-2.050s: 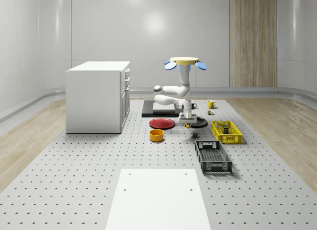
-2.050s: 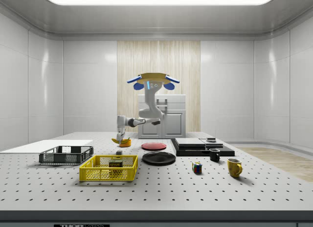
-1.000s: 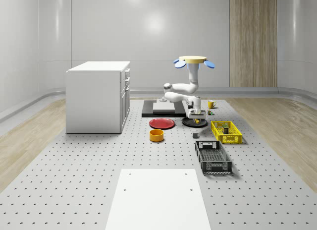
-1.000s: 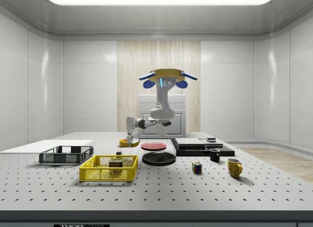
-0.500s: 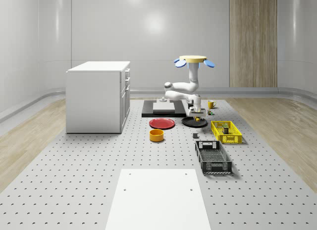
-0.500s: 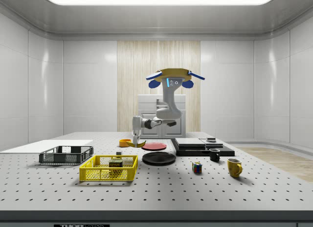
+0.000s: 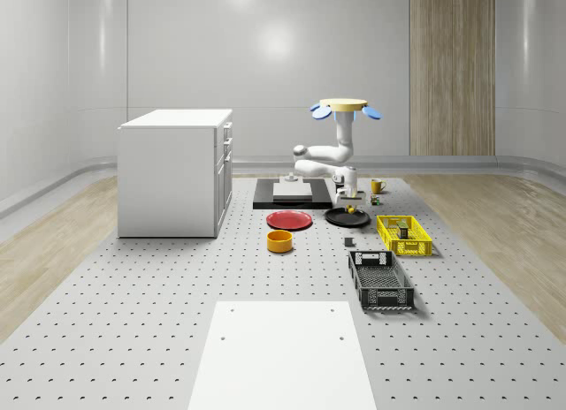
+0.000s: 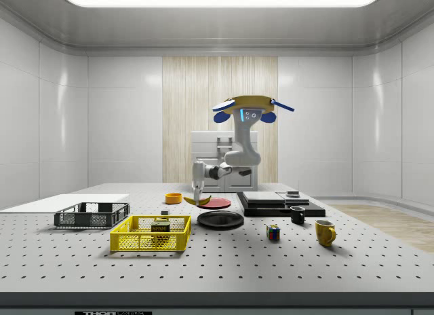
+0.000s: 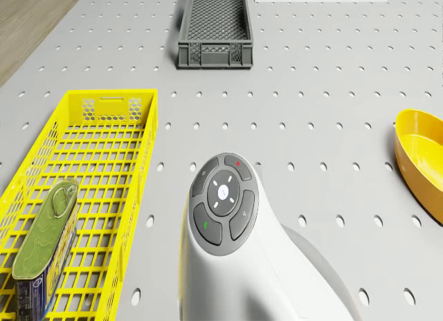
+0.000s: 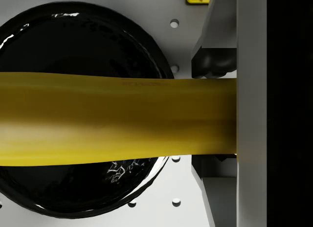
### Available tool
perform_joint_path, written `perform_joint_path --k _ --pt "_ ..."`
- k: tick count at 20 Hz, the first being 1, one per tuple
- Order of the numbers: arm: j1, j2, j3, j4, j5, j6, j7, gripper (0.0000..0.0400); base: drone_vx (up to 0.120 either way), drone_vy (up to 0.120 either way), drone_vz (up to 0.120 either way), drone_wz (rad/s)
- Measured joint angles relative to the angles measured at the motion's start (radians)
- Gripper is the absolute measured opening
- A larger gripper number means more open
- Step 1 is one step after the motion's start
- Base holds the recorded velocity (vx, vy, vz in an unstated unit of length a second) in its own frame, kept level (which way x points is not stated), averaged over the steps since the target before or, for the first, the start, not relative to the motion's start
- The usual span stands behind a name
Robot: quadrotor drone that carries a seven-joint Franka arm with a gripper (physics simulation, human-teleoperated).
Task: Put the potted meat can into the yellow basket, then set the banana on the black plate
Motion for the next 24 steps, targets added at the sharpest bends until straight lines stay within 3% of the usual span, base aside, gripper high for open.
perform_joint_path --k 21,24 --pt "0.000 0.000 0.000 0.000 0.000 0.000 0.000 0.0201 -0.120 0.000 -0.002 0.000" --pt "-0.002 -0.001 -0.010 0.003 -0.010 0.005 0.000 0.0201 -0.027 0.000 0.000 0.000"
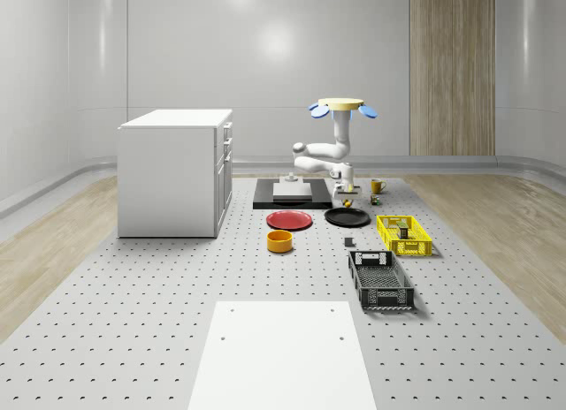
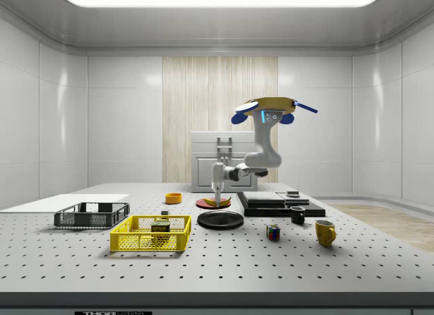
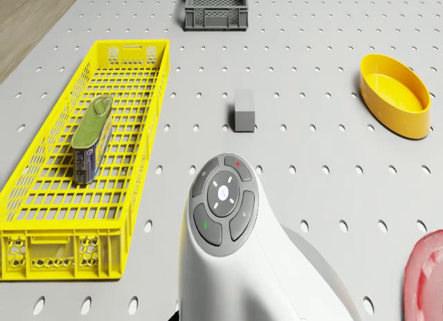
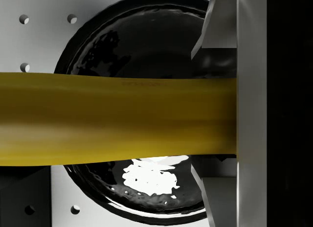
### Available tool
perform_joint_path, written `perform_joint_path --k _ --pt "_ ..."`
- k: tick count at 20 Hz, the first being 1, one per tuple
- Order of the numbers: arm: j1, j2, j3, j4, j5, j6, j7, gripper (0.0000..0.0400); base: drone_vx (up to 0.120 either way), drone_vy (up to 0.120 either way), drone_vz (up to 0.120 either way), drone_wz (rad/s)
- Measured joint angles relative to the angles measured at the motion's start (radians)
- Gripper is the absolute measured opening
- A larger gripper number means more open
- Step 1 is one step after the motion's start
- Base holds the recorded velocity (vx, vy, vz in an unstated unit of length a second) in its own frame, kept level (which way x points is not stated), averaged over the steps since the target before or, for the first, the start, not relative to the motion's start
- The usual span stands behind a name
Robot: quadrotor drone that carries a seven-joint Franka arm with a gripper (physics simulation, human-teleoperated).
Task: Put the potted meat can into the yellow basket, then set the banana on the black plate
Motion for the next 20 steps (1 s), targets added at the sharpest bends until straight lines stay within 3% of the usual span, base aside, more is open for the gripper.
perform_joint_path --k 11,20 --pt "-0.025 0.005 -0.127 0.053 -0.120 0.055 -0.004 0.0201 0.000 0.000 0.000 0.000" --pt "-0.037 0.022 -0.192 0.088 -0.184 0.078 -0.009 0.0201 0.000 0.000 0.000 0.000"
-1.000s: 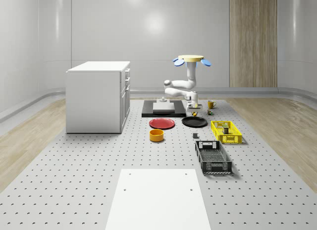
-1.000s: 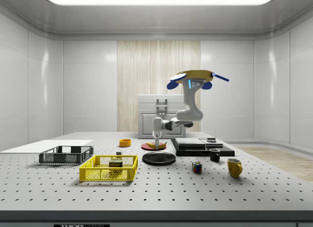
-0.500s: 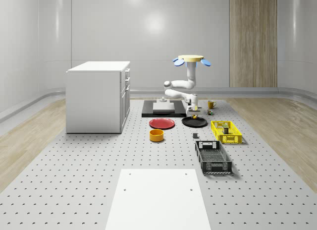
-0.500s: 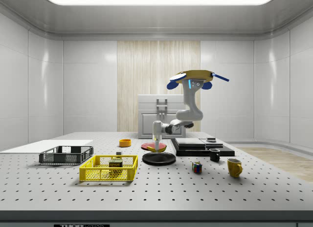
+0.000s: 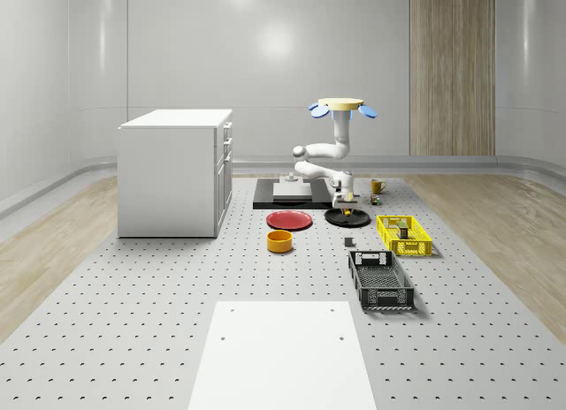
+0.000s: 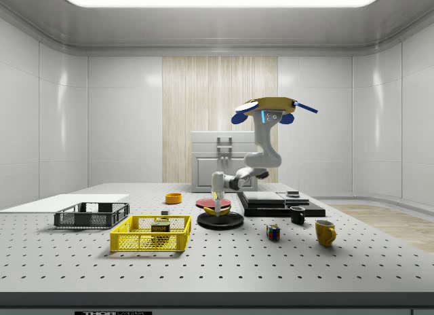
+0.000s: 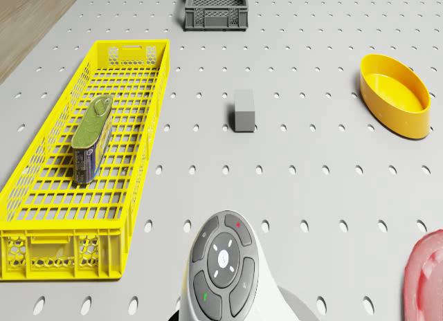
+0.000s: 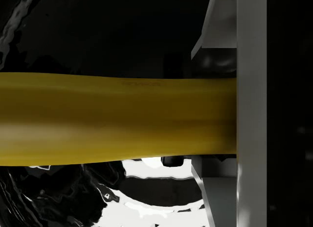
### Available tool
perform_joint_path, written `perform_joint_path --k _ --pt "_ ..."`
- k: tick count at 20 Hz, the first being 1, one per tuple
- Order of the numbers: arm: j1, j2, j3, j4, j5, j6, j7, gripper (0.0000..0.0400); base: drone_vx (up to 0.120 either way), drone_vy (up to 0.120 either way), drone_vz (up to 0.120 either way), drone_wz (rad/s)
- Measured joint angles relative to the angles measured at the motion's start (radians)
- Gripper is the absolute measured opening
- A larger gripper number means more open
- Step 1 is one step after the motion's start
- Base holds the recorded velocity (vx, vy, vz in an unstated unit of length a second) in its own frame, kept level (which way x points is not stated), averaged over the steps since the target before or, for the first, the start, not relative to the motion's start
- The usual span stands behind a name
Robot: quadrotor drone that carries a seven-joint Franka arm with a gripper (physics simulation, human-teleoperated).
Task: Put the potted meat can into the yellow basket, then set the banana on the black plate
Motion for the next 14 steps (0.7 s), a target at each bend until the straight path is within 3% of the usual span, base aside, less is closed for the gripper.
perform_joint_path --k 1,3,6,14 --pt "0.000 0.002 -0.004 0.002 -0.004 0.001 -0.001 0.0201 0.000 0.000 0.000 0.000" --pt "0.000 0.005 -0.009 0.005 -0.008 0.002 -0.005 0.0278 0.000 0.000 0.000 0.000" --pt "0.007 0.008 0.001 -0.002 0.002 -0.006 -0.012 0.0342 0.000 0.000 0.000 0.000" --pt "0.035 0.009 0.089 -0.051 0.085 -0.058 -0.018 0.0392 0.000 0.000 0.000 0.000"
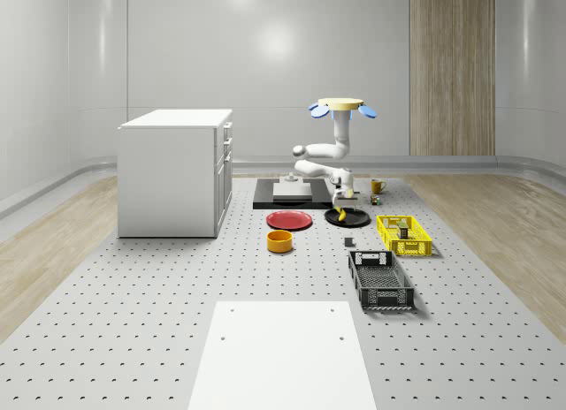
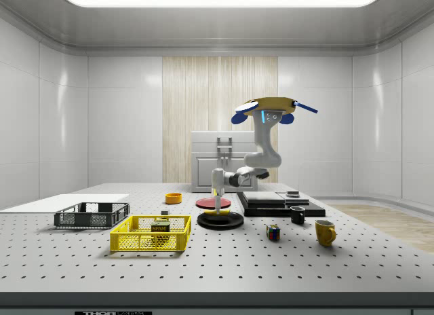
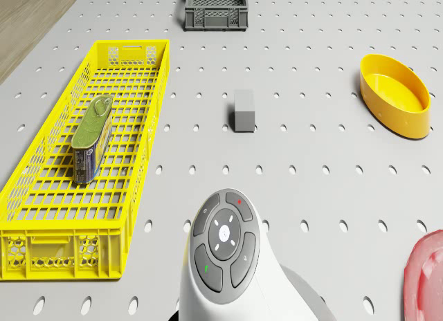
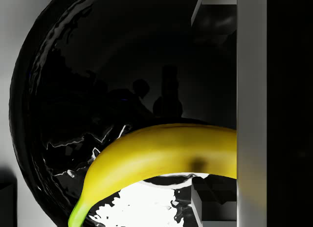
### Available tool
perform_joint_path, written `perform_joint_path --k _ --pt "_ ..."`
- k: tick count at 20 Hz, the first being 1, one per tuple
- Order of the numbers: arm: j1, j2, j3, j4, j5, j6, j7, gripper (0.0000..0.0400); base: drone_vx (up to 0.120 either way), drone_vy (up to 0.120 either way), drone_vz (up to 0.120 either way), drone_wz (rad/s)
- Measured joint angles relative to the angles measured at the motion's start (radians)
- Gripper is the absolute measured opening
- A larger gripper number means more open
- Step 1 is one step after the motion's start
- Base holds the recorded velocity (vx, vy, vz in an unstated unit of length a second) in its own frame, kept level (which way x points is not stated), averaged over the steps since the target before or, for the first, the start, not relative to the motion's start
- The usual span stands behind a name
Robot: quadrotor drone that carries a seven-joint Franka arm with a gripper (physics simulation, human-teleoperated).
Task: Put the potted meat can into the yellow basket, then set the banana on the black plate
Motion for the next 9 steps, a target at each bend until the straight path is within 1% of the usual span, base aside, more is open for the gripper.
perform_joint_path --k 4,9 --pt "0.010 0.000 0.048 -0.021 0.045 -0.023 0.001 0.0397 0.000 0.000 0.000 0.000" --pt "0.014 0.000 0.077 -0.031 0.073 -0.036 0.002 0.0399 0.000 0.000 0.000 0.000"
